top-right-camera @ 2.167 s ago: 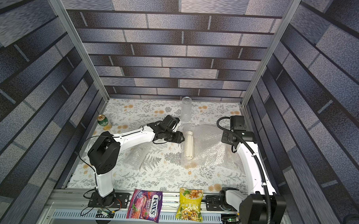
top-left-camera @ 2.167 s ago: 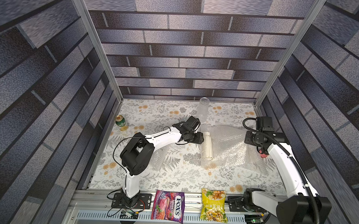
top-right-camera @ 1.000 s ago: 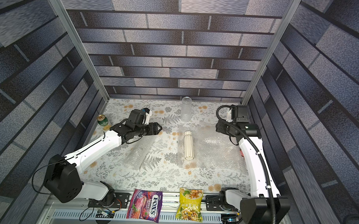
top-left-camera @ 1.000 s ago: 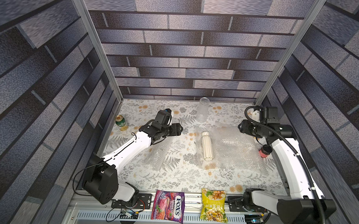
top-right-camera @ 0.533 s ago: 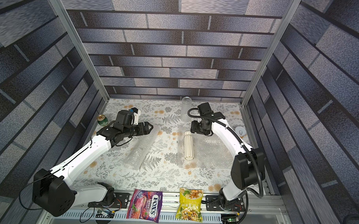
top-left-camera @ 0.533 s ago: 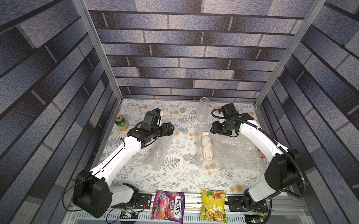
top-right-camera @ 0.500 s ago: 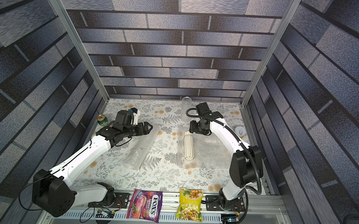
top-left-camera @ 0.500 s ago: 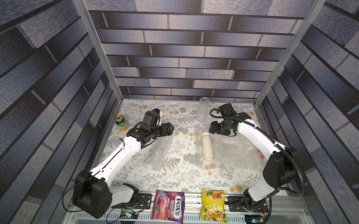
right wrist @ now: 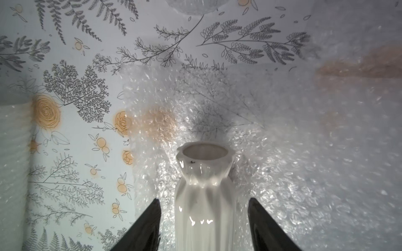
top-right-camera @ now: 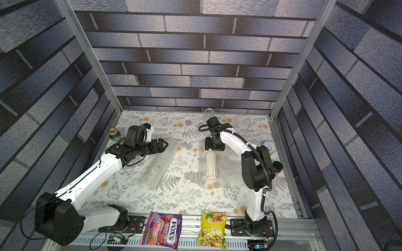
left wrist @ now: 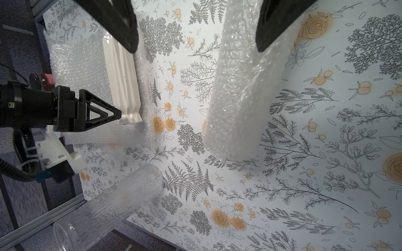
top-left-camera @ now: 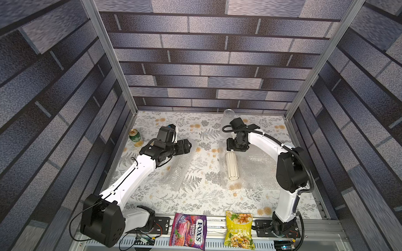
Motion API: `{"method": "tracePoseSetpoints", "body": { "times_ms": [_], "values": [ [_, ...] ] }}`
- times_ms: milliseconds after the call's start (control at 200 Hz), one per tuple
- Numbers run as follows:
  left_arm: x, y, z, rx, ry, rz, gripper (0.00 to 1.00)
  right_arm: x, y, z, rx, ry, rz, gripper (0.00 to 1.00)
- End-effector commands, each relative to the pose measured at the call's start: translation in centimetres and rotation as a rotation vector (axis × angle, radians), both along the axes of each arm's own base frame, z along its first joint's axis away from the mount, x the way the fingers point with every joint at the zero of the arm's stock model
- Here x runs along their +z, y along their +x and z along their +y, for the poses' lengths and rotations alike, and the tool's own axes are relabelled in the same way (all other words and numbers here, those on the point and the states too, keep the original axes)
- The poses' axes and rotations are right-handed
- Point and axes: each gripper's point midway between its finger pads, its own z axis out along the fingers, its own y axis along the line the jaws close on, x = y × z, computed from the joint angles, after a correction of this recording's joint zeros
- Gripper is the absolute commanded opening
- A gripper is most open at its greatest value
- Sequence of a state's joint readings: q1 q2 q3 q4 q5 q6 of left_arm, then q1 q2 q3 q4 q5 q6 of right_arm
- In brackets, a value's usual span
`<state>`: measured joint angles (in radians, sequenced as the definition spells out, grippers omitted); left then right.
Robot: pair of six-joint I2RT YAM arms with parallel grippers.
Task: Unwrap the vase from the bubble wrap
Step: Pick up the vase from the bubble wrap.
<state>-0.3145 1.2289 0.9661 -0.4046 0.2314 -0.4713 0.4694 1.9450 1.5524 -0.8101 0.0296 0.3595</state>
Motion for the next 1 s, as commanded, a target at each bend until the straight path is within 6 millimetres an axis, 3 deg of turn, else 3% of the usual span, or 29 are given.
{"method": "tracePoseSetpoints", "body": {
  "times_ms": [0, 185, 195, 220, 722, 902, 997],
  "values": [
    [0.2, -0.4, 0.2, -0.02, 0.0, -0.016, 0.86, -0.5, 0.8, 0.0, -0.016, -0.028, -0.003, 0.65],
    [-0.1, -0.3, 0.3, -0.019, -0.003, -0.012, 0.86, -1.2, 1.3, 0.3, -0.015, -0.032, 0.001, 0.65],
    [-0.2, -0.3, 0.4, -0.018, -0.003, -0.009, 0.86, -2.3, 1.2, 0.3, -0.014, -0.043, 0.025, 0.65],
    [-0.2, -0.3, 0.3, -0.019, -0.004, -0.009, 0.86, -2.8, 1.1, 0.4, -0.012, -0.047, 0.034, 0.65],
    [-1.0, 0.2, 0.3, -0.02, -0.008, 0.007, 0.86, -4.8, 1.8, 0.9, 0.002, -0.075, 0.051, 0.62],
    [-1.0, 0.3, 0.2, -0.022, -0.013, 0.01, 0.85, -5.3, 2.0, 0.9, 0.009, -0.081, 0.048, 0.52],
    [-1.1, 0.3, 0.3, -0.022, -0.012, 0.011, 0.85, -5.3, 2.0, 1.1, 0.016, -0.072, 0.049, 0.39]
  ]
}}
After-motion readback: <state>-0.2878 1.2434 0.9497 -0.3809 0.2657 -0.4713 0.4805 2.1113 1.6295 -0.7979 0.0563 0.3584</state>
